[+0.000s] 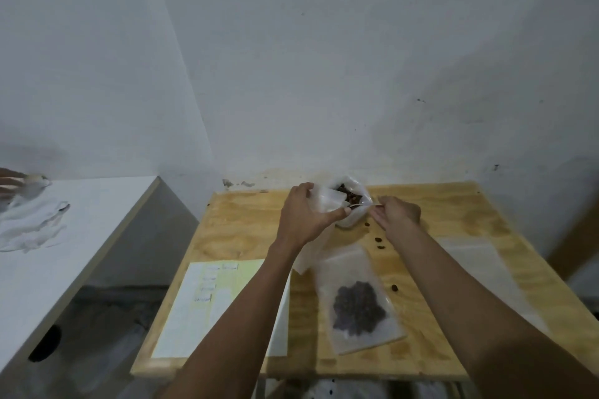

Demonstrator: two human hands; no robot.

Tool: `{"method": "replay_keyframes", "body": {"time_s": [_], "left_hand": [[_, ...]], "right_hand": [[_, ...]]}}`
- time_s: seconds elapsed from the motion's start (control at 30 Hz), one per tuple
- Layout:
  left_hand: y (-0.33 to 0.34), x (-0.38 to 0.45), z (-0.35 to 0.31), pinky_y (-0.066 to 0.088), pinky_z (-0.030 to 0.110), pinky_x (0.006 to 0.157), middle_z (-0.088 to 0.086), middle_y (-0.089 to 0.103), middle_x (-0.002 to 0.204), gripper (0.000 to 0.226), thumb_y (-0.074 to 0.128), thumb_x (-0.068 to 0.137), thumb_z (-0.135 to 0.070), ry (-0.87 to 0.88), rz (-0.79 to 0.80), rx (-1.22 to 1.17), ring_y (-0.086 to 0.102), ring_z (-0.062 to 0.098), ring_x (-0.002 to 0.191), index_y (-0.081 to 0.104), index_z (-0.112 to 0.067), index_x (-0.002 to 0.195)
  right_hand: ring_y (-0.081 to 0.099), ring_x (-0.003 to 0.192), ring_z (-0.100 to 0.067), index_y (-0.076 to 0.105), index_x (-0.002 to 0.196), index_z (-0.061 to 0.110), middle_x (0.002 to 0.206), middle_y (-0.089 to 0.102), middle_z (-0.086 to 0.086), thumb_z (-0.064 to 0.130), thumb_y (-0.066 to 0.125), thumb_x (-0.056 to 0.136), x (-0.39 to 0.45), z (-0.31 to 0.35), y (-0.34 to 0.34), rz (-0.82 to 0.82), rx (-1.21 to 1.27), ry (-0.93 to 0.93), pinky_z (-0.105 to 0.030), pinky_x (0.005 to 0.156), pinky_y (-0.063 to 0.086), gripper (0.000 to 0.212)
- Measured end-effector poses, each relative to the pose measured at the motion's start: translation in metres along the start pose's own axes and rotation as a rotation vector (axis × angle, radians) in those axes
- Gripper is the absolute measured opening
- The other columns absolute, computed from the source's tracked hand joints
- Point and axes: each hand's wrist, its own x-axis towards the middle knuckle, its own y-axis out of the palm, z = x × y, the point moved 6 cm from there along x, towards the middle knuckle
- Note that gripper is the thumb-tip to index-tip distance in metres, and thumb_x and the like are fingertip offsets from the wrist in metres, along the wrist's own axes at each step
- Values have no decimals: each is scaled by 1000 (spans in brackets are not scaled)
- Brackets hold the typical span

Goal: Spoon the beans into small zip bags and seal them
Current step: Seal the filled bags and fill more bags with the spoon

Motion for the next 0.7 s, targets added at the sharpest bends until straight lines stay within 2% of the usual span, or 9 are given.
{"method": "replay_keyframes", "body": {"time_s": [0.07,0.13,0.27,0.33,0.43,0.53,0.63,0.7], "left_hand": [[6,6,1,50,35,96,0,56,134,99,85,64,-65,6,13,10,55,16,119,51,-15,141],[11,11,1,50,35,95,0,56,133,98,84,64,-66,9,29,24,56,16,117,51,-15,141],[17,15,2,48,30,88,-2,58,130,97,81,61,-67,17,45,48,56,13,111,52,-15,137],[18,16,3,45,28,87,-2,58,131,96,80,61,-67,19,50,51,55,12,111,52,-15,137],[18,18,8,49,33,91,0,57,133,95,83,63,-64,15,48,55,56,15,115,52,-15,139],[17,18,12,48,32,90,0,58,132,92,86,65,-60,23,47,56,56,16,115,53,-15,138],[17,17,13,46,29,87,-1,58,131,90,87,65,-59,40,56,68,55,14,112,53,-16,137],[17,17,12,46,29,89,-2,57,131,93,85,64,-63,48,64,73,55,14,113,52,-17,138]], "right_hand": [[73,85,-28,63,114,-9,105,70,-24,-2,59,97,6,0,5,-9,-38,-29,-31,73,61,19],[72,84,-27,65,100,-4,90,69,-18,1,58,98,8,0,11,2,-109,-66,-34,78,62,9],[71,70,-21,69,78,14,74,70,-7,8,68,93,11,8,20,8,-369,-258,-42,78,64,16],[73,74,-22,70,71,24,76,73,-3,13,74,87,8,14,25,18,-515,-417,-45,77,64,20],[72,83,-22,67,78,27,84,74,1,11,68,91,-1,19,29,38,-596,-602,-45,79,62,20],[72,82,-20,69,88,21,85,73,3,10,64,92,-7,20,34,73,-581,-682,-44,79,61,13],[70,86,-22,72,98,10,90,73,-2,9,65,94,-15,22,38,66,-664,-794,-35,79,57,9],[69,86,-24,72,102,10,93,74,-5,12,64,95,-20,23,40,60,-721,-856,-37,75,57,10]]}}
